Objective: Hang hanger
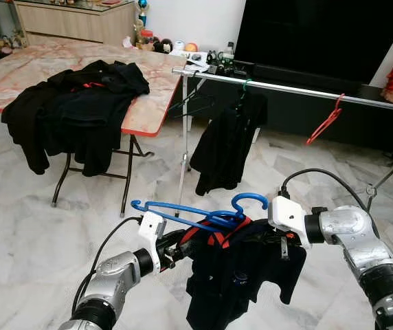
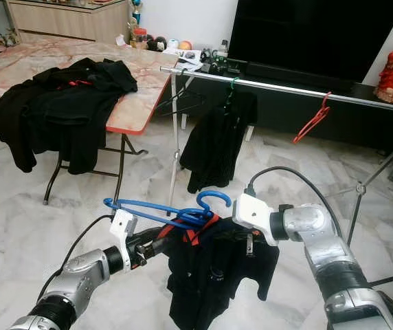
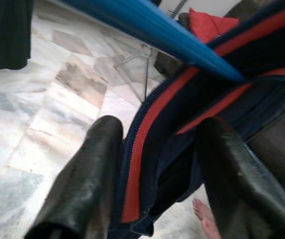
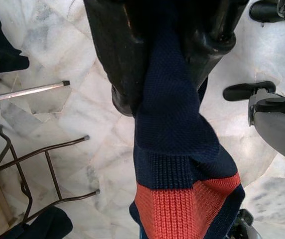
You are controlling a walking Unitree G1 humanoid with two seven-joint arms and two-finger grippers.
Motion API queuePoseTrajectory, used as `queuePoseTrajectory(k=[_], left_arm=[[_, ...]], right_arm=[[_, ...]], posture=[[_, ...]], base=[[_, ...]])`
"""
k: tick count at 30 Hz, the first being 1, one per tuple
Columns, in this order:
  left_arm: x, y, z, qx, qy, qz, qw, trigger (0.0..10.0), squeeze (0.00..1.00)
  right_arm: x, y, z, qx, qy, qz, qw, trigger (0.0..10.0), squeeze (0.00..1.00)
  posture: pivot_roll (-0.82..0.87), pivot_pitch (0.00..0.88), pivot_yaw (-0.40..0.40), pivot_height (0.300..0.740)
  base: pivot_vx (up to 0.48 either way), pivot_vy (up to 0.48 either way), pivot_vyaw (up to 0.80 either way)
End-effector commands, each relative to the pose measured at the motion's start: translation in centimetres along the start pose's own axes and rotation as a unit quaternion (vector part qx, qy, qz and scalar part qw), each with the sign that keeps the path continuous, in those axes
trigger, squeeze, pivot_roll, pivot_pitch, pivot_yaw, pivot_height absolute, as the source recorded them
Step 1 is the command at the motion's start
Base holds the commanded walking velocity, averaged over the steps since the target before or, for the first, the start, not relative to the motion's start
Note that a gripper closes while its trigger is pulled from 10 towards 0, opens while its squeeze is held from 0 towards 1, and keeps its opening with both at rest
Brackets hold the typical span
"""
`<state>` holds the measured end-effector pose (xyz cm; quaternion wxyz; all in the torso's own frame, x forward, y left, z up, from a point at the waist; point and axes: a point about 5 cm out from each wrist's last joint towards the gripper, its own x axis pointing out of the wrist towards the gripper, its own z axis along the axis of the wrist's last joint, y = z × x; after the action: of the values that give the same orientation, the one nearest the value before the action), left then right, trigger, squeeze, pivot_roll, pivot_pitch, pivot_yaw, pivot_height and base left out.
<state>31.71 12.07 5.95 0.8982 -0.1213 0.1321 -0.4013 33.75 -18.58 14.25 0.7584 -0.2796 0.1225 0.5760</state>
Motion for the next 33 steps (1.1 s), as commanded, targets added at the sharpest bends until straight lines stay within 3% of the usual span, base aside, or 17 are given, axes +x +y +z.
queuePoseTrajectory(k=[1, 9, 23, 33], left_arm=[[0.14, -0.31, -0.25, 0.006, 0.013, -0.012, 1.000, 0.0, 0.00], [-0.21, -0.19, -0.89, 0.024, 0.042, -0.015, 0.999, 0.0, 0.00], [-0.47, 0.16, -0.90, 0.029, 0.038, 0.005, 0.999, 0.0, 0.00], [-0.62, -0.21, -1.16, 0.025, 0.046, -0.020, 0.998, 0.0, 0.00]], right_arm=[[-0.68, -0.57, 0.56, -0.010, -0.007, -0.016, 1.000, 0.0, 0.00], [-0.69, -0.55, 0.39, -0.008, -0.003, -0.017, 1.000, 0.0, 0.00], [-0.53, -0.50, 0.22, -0.006, 0.002, -0.017, 1.000, 0.0, 0.00], [-0.28, -0.39, 0.10, -0.003, 0.003, -0.017, 1.000, 0.0, 0.00]], posture=[[0.01, 0.000, -0.122, 0.740], [0.01, 0.000, -0.122, 0.740], [0.02, 0.000, -0.124, 0.740], [0.02, 0.000, -0.124, 0.740]], base=[[0.000, 0.000, 0.00], [0.000, 0.000, 0.00], [0.000, 0.000, 0.00], [0.000, 0.000, 0.00]])
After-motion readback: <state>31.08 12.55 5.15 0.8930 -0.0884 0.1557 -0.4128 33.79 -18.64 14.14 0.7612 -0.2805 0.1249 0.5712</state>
